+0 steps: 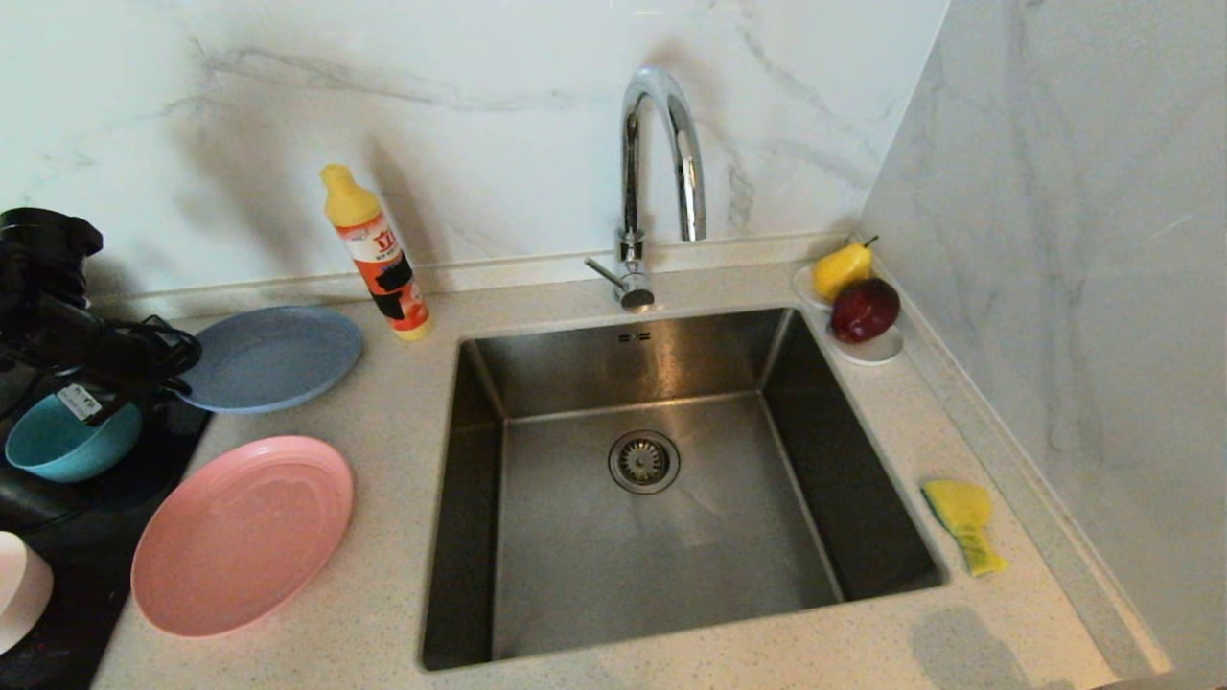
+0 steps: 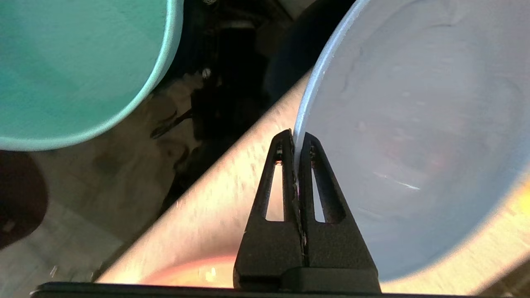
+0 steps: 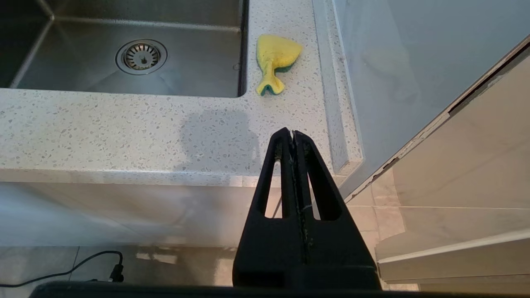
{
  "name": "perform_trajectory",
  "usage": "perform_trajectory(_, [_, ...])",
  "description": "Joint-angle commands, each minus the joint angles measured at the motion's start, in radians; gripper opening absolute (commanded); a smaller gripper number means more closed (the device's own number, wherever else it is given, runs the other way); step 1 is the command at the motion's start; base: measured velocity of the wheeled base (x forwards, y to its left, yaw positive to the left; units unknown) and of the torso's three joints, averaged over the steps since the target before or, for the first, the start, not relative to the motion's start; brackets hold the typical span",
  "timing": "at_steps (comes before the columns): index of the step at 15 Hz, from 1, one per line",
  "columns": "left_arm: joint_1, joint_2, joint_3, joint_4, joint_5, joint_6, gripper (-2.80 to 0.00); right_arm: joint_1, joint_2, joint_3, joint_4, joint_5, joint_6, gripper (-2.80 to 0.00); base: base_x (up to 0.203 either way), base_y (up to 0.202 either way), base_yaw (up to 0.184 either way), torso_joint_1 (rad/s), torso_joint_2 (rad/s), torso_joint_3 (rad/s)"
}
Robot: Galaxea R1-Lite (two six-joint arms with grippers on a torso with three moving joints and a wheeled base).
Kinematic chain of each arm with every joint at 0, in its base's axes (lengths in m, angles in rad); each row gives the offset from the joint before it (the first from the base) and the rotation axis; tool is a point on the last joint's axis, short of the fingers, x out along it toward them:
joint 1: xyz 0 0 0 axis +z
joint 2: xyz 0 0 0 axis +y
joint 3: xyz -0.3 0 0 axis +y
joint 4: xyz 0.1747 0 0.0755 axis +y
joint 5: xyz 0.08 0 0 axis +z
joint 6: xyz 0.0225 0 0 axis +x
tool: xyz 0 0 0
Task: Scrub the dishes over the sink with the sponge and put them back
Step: Place the plate on the plate
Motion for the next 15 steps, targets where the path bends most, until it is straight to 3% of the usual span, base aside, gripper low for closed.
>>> perform_trajectory(1, [0.002,-0.074,0.002,0.03,-0.001,-0.005,-2.8,0.0,0.001,0.0,0.0,0.0,-0.001,-2.8,0.0,0.0,0.0,0.0,0.0,0.0])
perform_trajectory(7, [0.012,-0.211,0.01,0.128,0.005,0.011,-2.8,0.001,0.001,0.0,0.0,0.0,-0.001,-2.8,0.0,0.0,0.0,0.0,0.0,0.0])
perform_trajectory(11, [0.057,-0.267,0.025,0.253,0.003,0.105,-2.8,0.0,0.001,0.0,0.0,0.0,-0.001,-2.8,0.0,0.0,0.0,0.0,0.0,0.0])
perform_trajectory(15, [0.105,-0.342,0.18,0.234,-0.043,0.237,-2.8,0.0,0.001,0.0,0.0,0.0,-0.001,-2.8,0.0,0.0,0.0,0.0,0.0,0.0])
